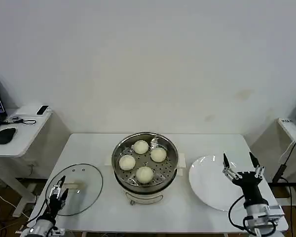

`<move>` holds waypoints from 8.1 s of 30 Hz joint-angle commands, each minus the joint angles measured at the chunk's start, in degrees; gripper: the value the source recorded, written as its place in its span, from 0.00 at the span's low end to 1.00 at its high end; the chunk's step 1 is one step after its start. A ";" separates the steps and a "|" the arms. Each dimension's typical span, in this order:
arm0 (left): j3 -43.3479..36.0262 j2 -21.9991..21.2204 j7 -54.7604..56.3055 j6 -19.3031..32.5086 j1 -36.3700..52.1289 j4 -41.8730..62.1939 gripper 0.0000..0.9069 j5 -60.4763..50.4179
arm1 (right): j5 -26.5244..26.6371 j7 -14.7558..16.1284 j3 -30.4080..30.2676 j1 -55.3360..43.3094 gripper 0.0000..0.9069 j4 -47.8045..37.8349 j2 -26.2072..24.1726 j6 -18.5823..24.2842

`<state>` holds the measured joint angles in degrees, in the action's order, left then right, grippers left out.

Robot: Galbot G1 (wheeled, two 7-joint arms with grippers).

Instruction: Take steamed baozi put them in steamer then cover it.

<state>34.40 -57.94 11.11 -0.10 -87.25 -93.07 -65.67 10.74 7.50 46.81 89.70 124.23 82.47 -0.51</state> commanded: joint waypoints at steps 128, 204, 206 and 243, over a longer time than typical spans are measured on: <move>-37.13 -11.17 -23.26 -33.63 31.17 -17.70 0.00 -9.29 | -21.14 0.72 -9.11 2.91 1.00 -4.71 7.88 1.85; -30.92 -7.65 -16.37 -26.59 12.86 -34.99 1.00 -7.17 | -22.24 0.70 -12.40 3.43 1.00 -5.74 7.81 2.12; -27.94 -7.65 -13.52 -25.34 9.42 -36.03 1.00 -4.72 | -21.81 0.71 -12.52 3.58 1.00 -5.81 7.52 1.95; -1.79 -17.10 4.61 0.67 -10.22 -26.56 1.00 78.85 | -3.92 -0.68 -8.66 11.98 1.00 -4.05 -8.43 2.51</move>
<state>29.57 -74.21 16.05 -2.82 -93.55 -119.20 5.66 5.18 6.57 38.40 100.33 120.63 76.26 1.56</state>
